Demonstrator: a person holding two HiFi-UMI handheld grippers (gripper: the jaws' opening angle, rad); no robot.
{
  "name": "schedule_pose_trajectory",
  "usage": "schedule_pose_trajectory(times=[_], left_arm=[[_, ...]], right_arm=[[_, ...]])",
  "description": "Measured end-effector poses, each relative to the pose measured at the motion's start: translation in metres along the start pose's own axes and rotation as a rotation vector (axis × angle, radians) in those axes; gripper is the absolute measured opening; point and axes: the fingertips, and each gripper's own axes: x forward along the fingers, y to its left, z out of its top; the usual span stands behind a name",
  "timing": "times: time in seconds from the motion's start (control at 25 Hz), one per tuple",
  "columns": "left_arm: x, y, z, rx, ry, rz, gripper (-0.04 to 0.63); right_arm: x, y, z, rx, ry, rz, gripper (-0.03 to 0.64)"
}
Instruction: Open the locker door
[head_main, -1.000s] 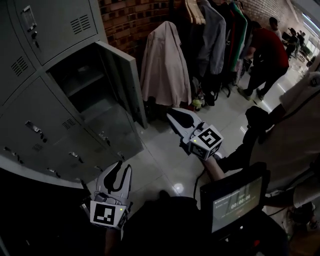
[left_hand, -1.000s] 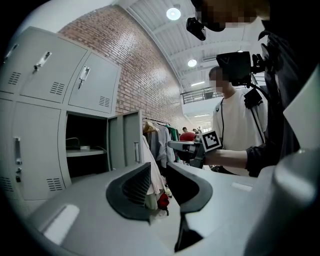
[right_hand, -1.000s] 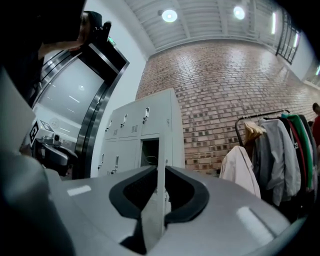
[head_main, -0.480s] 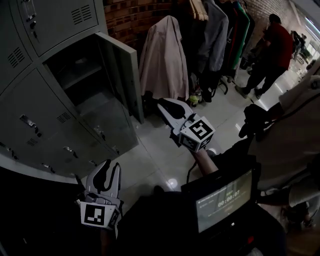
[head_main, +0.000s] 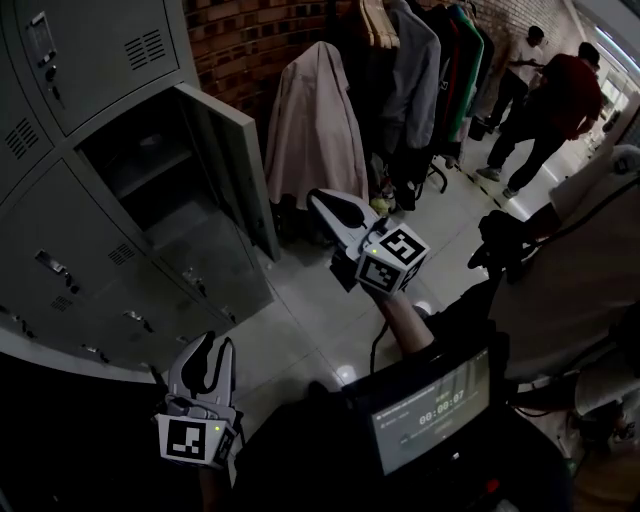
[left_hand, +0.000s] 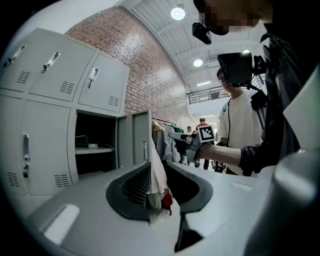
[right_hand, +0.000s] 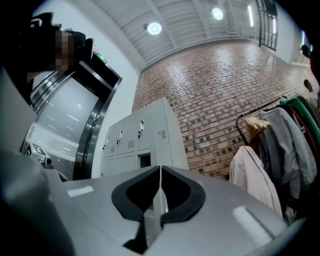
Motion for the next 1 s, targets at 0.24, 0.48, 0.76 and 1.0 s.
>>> schedule_pose_trajectory(times=[0.24, 0.48, 0.76, 1.0], left_arm=[[0.002, 0.001, -0.002, 0.0, 0.004, 0.004, 0.1], [0.002, 0.004, -0.003, 0.0, 0.005, 0.013, 0.1], [0.003, 0.004, -0.002, -0.001, 0.004, 0.014, 0.1], [0.002, 0.006, -0.002, -0.002, 0.005, 0.022, 0.1]], right_arm=[[0.0, 0.002, 0.0, 0.001, 0.002, 0.012, 0.0], [0.003, 0.004, -0.002, -0.014, 0.009, 0.02, 0.0], [0.005, 0.005, -0.007, -0.041, 0.031, 0.034, 0.0], [0.007, 0.007, -0.008, -0.046, 0.033, 0.043, 0.0]])
